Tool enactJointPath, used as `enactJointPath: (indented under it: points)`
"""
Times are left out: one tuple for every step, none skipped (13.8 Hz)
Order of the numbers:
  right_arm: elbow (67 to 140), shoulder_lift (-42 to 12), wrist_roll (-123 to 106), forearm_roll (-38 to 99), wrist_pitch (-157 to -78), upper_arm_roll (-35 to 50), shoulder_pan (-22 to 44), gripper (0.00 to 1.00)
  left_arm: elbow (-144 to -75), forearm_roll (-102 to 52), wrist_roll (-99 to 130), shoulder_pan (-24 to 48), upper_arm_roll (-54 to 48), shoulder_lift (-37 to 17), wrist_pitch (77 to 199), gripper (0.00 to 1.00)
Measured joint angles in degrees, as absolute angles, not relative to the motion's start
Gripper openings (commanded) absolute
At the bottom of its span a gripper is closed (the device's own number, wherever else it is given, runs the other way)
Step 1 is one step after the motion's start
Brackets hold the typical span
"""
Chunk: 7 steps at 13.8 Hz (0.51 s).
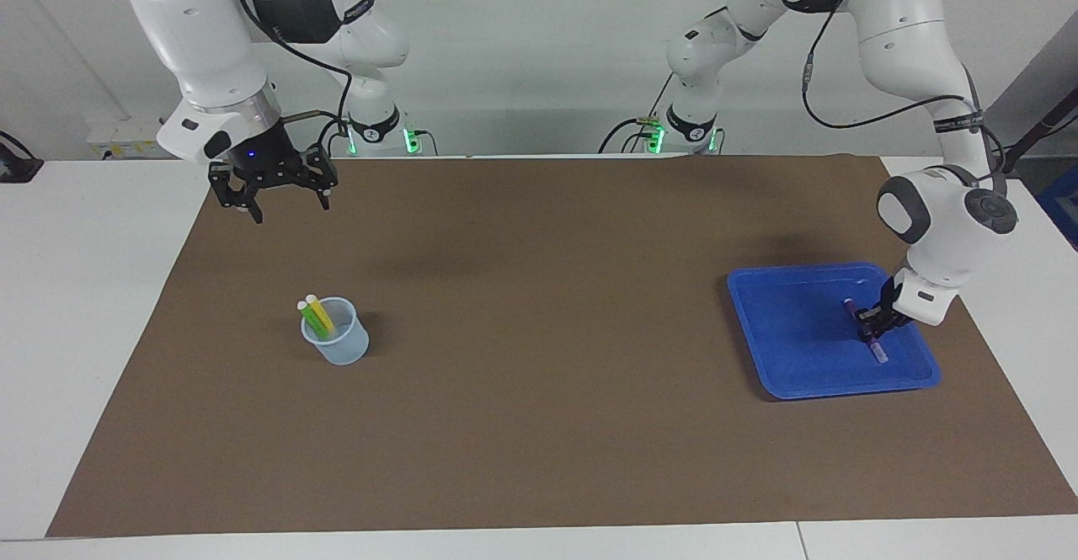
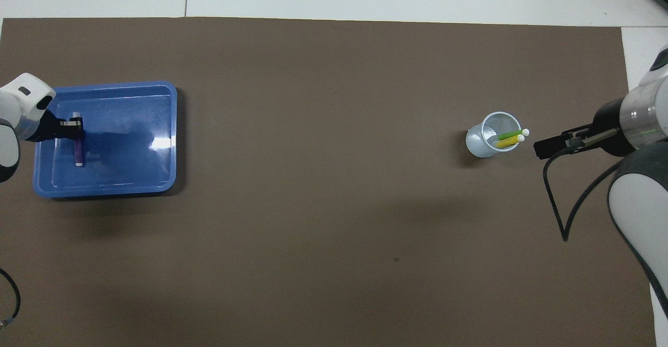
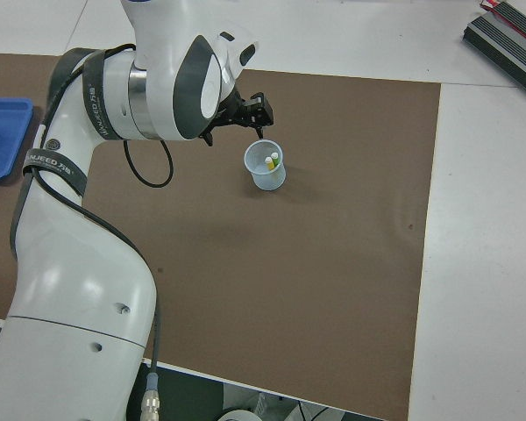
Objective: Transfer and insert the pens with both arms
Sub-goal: 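Grasp the purple pen in the tray with the left gripper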
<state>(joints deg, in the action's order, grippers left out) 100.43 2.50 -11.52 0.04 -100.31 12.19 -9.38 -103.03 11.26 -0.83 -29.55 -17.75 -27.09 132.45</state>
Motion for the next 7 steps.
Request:
enactJointPath:
  points:
    - [100.4,2.5,-11.5,0.0,-100.3,12.2,-9.4,1.0,-102.6,11.3,-0.8,-29.6,-17.8,-27.1,130.9,0.0]
    - [100.4,2.5,-11.5,0.0,-100.3,12.2,-9.4,1.0,-101.7,11.1,-0.8,-29.6,-17.8,-27.0,128.4,0.0]
    - [100.4,2.5,-11.5,0.0,-100.3,12.2,-9.4,1.0,-100.3,10.5,-0.8,-29.6,-17.9,-27.0,125.2,0.0]
    - [100.4,2.5,-11.5,0.0,-100.3,12.2,-9.4,1.0,-98.6,9.2,-0.8,-29.6,-18.0,-27.0,122.1,0.0]
    - [100.4,2.5,-11.5,0.0,-100.3,12.2,-9.4,1.0,-97.2,7.8,-0.8,-29.5,-18.1,-27.0,119.4,0.0]
    - [100.4,2.5,-11.5,0.0,-100.3,12.2,-9.4,1.0,-96.3,6.7,-0.8,-29.5,-18.2,-27.0,117.8,0.0]
    - [100.4,2.5,-11.5,0.0,-100.3,12.2,-9.4,1.0,-95.8,5.2,-0.8,-29.5,-18.3,-27.0,116.9,0.0]
